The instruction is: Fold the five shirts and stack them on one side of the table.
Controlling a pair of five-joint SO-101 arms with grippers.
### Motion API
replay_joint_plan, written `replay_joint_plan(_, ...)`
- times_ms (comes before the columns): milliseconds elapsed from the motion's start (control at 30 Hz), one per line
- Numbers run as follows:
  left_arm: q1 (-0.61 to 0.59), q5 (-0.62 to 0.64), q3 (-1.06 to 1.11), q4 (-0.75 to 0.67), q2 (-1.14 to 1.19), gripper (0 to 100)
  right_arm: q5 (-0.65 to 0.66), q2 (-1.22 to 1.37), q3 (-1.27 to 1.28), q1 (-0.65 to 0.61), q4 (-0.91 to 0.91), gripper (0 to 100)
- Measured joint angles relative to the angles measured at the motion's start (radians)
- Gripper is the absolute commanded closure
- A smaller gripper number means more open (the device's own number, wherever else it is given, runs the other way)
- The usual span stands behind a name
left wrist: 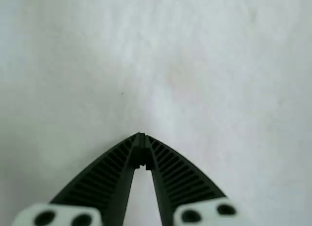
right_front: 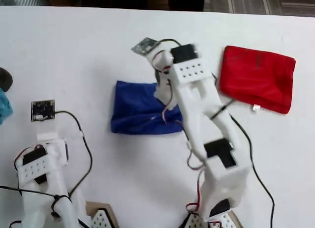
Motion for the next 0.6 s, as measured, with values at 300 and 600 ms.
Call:
replay_joint_plan(300,0.0,0.0,0.0,0.0,0.0,97,0.011,-0.141,0.419,-0.046,-0.195,87.4)
replay_joint_plan(600,-0.002,0.0,0.0,0.0,0.0,97,0.011,-0.107,0.493,-0.048,-0.595,87.2)
